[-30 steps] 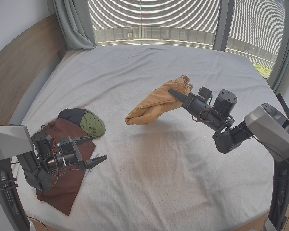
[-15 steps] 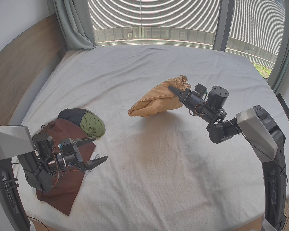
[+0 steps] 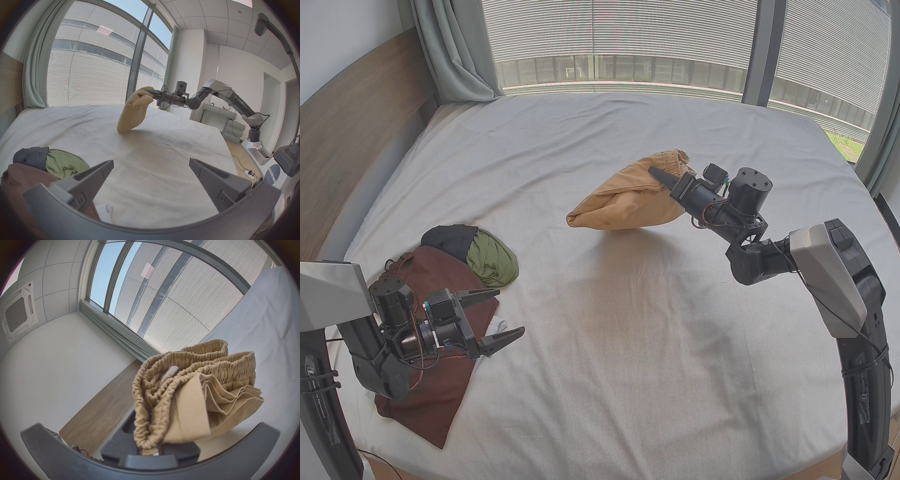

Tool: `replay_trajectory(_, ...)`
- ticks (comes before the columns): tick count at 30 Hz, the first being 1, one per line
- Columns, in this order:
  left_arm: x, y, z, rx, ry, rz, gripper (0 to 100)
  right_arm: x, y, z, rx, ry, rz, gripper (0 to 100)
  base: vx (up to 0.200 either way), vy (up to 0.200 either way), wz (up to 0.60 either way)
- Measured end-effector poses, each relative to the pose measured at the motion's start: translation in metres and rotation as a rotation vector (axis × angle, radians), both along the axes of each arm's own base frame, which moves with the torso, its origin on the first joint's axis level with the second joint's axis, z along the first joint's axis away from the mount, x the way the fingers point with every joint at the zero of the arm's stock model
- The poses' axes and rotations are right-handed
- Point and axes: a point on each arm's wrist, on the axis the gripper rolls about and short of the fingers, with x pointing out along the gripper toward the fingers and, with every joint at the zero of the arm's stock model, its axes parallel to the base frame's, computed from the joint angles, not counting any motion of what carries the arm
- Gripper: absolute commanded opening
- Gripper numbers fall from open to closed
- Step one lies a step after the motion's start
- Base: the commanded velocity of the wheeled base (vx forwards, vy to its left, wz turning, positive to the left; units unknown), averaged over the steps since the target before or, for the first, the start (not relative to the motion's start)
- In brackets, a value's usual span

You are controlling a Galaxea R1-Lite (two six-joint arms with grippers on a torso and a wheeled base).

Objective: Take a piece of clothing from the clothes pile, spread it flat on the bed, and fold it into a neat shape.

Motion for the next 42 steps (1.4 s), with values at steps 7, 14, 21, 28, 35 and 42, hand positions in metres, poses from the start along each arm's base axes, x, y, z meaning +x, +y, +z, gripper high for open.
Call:
replay_trajectory(7,0.0,0.0,-0.001,0.0,0.004,0.001,100,0.011,-0.003,0.007,0.013,-0.035,-0.016,0,0.0,0.0,0.0)
replay_trajectory(14,0.0,0.0,-0.002,0.0,0.007,0.0,100,0.019,-0.003,-0.034,-0.002,0.017,-0.024,0,0.0,0.0,0.0)
replay_trajectory(21,0.0,0.0,-0.003,0.001,0.009,0.0,100,0.012,-0.011,-0.078,-0.036,0.12,-0.035,0,0.0,0.0,0.0)
replay_trajectory(28,-0.001,-0.001,-0.003,0.002,0.011,-0.002,100,-0.006,-0.029,-0.113,-0.063,0.196,-0.062,0,0.0,0.0,0.0)
replay_trajectory(35,-0.001,-0.001,-0.003,0.003,0.013,-0.003,100,-0.021,-0.043,-0.138,-0.075,0.242,-0.084,0,0.0,0.0,0.0)
replay_trajectory(42,-0.001,-0.001,-0.005,0.004,0.017,-0.005,100,-0.023,-0.047,-0.151,-0.08,0.26,-0.091,0,0.0,0.0,0.0)
